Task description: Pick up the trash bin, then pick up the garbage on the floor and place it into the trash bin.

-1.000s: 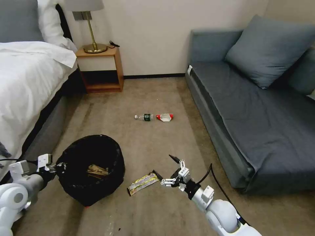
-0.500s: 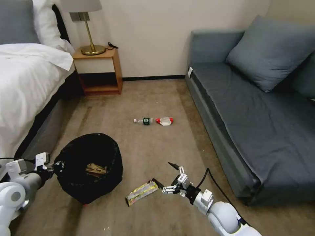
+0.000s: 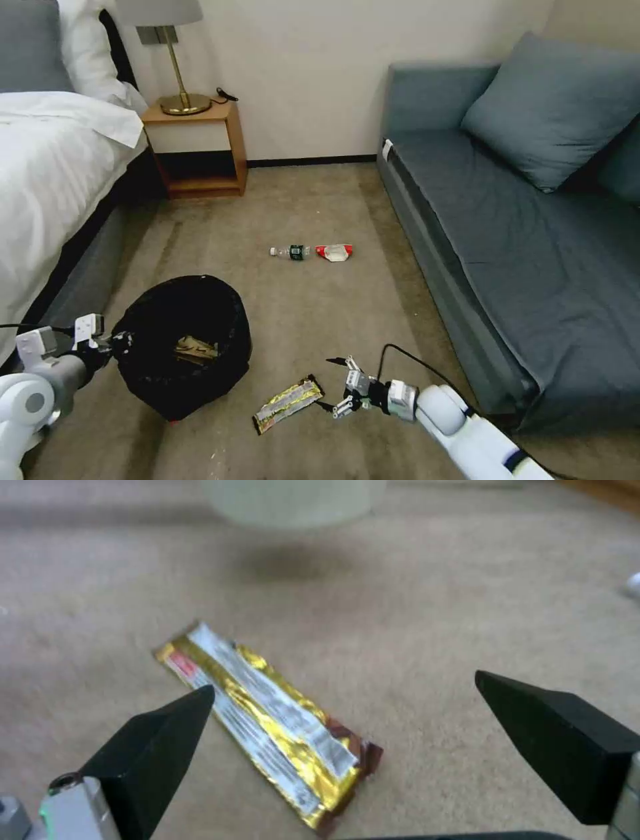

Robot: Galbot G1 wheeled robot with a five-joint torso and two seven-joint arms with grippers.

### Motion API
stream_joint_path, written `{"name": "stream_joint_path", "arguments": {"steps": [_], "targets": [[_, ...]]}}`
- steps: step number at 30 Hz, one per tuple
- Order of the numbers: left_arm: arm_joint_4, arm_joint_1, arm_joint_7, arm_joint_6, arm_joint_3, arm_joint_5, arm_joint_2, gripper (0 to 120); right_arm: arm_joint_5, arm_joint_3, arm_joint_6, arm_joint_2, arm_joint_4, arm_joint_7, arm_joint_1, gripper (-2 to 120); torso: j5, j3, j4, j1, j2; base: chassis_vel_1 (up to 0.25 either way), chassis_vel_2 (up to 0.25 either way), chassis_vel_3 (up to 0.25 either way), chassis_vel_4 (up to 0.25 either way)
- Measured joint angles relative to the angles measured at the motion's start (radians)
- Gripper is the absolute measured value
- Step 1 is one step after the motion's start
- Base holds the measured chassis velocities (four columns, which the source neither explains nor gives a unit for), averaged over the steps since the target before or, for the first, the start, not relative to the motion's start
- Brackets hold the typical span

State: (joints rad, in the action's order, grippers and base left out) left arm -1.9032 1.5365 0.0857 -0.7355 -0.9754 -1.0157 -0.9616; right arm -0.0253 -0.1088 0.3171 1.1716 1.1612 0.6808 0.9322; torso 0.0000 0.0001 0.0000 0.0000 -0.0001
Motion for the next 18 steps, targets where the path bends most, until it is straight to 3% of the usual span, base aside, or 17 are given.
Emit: {"name": "stream_joint_path", "arguments": {"steps": [9,18], "targets": [[-0.026,0.025,0.008,0.0,-0.021,0.003,-0.011,4,-0.126,0.002,0.065,0.16,-0.356,0.184,-0.216,100,-0.0001,0.0,0.0003,0.0,0.0,0.0,0.0,0.0,0.0],[-0.028,0.036,0.009,0.0,-0.027,0.005,-0.019,4,-0.21,0.025,0.101,0.25,-0.437,0.238,-0.235,100,-0.0002,0.0,0.0001,0.0,0.0,0.0,0.0,0.0,0.0]]}}
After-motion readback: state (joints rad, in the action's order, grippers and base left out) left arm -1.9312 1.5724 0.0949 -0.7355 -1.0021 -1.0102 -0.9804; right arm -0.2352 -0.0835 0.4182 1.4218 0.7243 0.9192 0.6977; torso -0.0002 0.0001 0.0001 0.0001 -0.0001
